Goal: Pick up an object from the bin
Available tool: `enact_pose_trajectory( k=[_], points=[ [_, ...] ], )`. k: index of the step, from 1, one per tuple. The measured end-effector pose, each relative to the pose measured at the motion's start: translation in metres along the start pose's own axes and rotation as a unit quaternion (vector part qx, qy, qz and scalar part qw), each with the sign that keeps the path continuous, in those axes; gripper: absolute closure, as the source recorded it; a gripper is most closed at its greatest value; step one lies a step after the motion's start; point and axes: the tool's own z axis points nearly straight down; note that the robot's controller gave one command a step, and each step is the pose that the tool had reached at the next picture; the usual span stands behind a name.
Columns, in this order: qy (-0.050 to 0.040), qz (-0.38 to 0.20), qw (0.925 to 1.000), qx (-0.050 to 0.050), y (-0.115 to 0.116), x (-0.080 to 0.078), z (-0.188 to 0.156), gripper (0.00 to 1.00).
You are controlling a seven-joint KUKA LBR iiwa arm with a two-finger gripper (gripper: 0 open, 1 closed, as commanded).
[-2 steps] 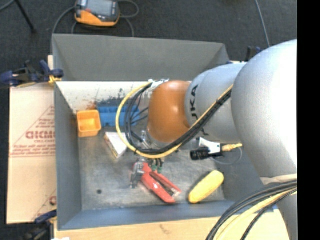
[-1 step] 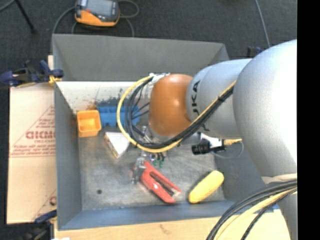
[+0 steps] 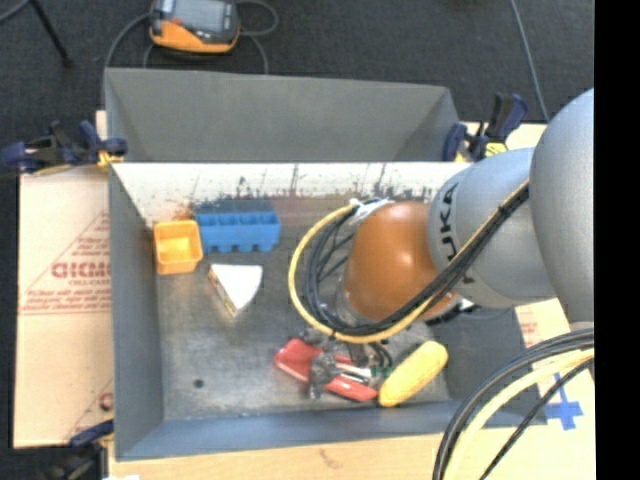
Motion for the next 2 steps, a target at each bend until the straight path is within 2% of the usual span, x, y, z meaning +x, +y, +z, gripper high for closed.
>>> enact_pose_trajectory(
  k=[1,2],
  points=[
    [0.0000,0.000,1.0000,0.000,0.000,0.000,0.000,1.00],
    [0.0056,-0.002,1.0000,0.002,0.029,0.007,-0.151,1.00]
  ],
)
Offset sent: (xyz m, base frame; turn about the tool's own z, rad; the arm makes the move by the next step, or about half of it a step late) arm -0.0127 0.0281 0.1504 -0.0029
